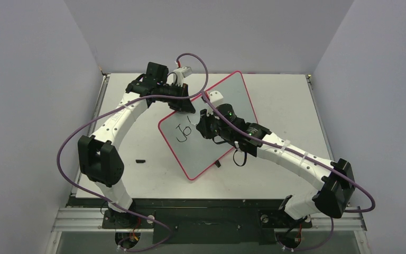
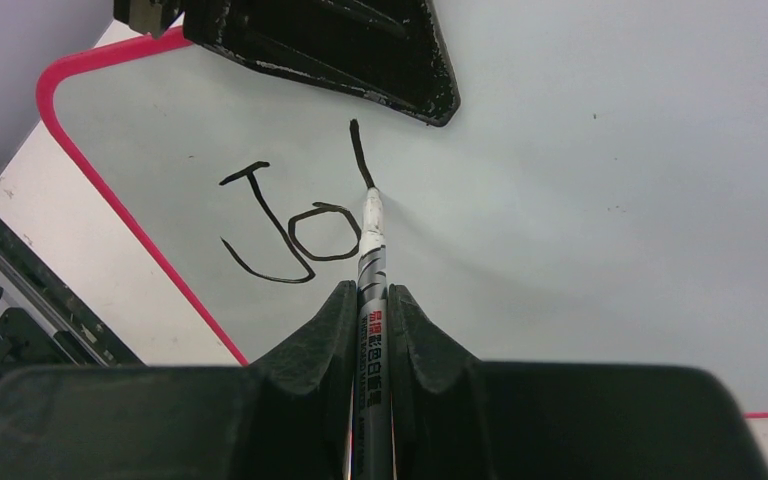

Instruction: Write a sentence on the whiteboard

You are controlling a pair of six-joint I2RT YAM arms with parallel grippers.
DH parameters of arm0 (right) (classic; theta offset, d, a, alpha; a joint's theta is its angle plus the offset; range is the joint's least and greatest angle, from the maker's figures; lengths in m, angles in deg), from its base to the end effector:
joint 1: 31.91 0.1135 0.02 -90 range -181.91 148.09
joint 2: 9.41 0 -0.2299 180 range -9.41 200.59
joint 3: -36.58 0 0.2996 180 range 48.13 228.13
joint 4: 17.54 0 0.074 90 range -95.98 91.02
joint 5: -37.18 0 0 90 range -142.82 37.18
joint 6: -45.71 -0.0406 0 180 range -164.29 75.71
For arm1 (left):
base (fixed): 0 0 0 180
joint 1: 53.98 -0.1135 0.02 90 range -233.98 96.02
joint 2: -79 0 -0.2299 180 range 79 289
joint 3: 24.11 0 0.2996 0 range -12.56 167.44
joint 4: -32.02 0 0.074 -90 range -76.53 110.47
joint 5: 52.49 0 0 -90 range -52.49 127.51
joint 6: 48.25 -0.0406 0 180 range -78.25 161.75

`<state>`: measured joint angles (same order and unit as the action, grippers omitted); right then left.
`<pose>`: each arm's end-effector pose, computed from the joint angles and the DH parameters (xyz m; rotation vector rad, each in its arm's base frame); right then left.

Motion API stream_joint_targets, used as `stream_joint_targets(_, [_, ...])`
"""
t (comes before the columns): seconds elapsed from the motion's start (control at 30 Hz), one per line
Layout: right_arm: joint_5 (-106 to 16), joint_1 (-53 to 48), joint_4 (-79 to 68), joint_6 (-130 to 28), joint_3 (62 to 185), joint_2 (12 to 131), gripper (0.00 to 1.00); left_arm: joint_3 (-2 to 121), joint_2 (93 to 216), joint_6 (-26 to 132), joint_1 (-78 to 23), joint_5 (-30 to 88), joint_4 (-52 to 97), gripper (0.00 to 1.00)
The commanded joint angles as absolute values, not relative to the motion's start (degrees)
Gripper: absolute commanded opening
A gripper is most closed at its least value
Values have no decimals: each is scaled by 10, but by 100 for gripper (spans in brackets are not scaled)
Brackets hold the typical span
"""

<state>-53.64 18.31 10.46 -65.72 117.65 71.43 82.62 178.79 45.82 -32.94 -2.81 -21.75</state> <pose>0.2464 0.2950 0.2883 -0.5239 2.0783 0.7448 0.3903 -0.1783 0.2997 0.6859 2.2792 -1.0467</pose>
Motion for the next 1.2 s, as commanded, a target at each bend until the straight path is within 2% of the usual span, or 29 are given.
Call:
stream_joint_targets(0.0, [-572,177,102,-658,1179,708,0,837,1774,414,-313,24,-213,0])
stream_joint_targets(0.67, [-573,170,118,-648,1267,759,0,836,1773,414,-310,26,-212,0])
stream_joint_targets(1.17, [-561,170,98,-675,1196,734,0,866,1788,412,-310,29,-230,0])
